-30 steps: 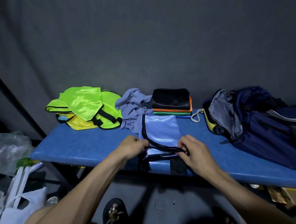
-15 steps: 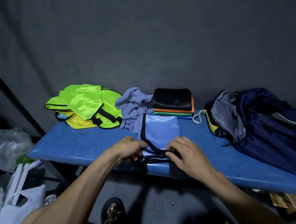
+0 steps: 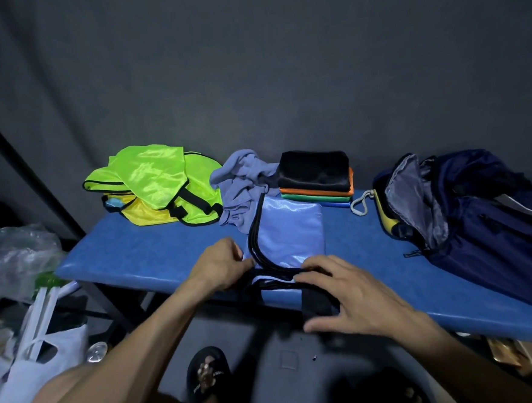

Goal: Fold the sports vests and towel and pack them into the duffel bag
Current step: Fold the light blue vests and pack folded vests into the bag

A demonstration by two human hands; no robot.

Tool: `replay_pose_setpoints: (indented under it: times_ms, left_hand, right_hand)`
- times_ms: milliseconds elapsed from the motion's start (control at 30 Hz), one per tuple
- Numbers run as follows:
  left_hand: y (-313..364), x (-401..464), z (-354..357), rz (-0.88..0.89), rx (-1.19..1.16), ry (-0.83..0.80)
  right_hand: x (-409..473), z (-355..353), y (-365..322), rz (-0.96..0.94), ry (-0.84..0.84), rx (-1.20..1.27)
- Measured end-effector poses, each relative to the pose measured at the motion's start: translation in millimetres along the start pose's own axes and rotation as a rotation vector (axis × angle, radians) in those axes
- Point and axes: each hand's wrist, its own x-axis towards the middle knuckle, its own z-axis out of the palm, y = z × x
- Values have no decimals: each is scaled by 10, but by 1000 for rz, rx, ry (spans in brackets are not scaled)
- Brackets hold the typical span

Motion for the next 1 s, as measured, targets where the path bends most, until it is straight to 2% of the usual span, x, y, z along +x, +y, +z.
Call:
replay_pose_setpoints:
  times_ms: [67,167,267,367,433,533,733,800,933,1000]
  left_hand:
    - [-30,-47,-47,86,65,116]
    - [0,-130,-101,475,-16,294]
    - [143,-214,-55,821,-23,220]
    - [266,-251,105,975,97,75]
    - [288,-256,186,1007,184,-13]
    - [258,-250,250,944,220,-117]
    - [219,-210,328,916,254,-98]
    - [219,-204,333,899,260,-104]
    - [231,-222,328,855,231,-113]
    - [249,-213,341,869,264,-94]
  right_hand:
    - [-109,33,1,-4,-53,-27]
    - [-202,97,-13,-10,-7,-59]
    - [-205,81,-83,-8,122,-95]
    - [-201,50,-124,-13,161,-81]
    - [-210,47,-127,-1,140,-9]
    - [-236,41,-110,36,114,82]
    - [-186,91,-177,103,282,103]
    - [-179,121,-205,70,252,53]
    - [-222,219,-252,1,39,-223]
    - [-222,263,-279,52,53,-286]
